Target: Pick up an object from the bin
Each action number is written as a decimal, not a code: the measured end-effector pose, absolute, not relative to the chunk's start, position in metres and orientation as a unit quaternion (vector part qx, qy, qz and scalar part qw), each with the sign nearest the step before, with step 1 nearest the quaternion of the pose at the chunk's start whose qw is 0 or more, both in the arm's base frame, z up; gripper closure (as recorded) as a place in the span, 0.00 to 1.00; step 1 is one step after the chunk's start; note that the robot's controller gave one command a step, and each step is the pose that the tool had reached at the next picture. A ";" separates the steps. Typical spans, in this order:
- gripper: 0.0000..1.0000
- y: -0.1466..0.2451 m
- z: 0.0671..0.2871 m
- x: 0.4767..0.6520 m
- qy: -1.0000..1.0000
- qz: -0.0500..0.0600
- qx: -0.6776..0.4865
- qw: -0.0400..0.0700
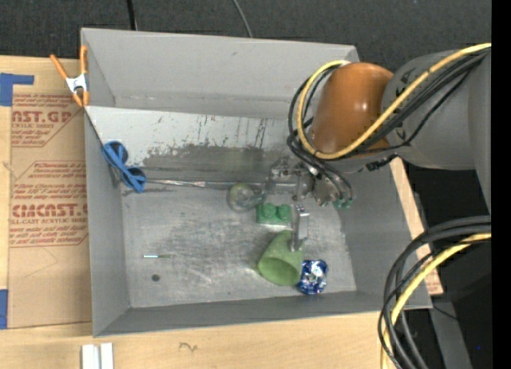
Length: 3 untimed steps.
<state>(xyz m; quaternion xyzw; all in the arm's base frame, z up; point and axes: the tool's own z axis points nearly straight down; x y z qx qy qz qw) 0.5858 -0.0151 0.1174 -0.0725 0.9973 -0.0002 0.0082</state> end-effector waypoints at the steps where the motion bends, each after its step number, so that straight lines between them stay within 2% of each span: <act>1: 0.00 -0.030 0.084 0.490 0.997 -0.001 -0.082 0.010; 2: 1.00 -0.027 0.084 0.491 0.996 0.001 -0.083 0.008; 3: 1.00 0.021 0.173 0.487 0.969 0.000 -0.248 0.002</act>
Offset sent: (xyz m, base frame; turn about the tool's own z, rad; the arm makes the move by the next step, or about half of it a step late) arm -0.0997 -0.0142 -0.0369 -0.0226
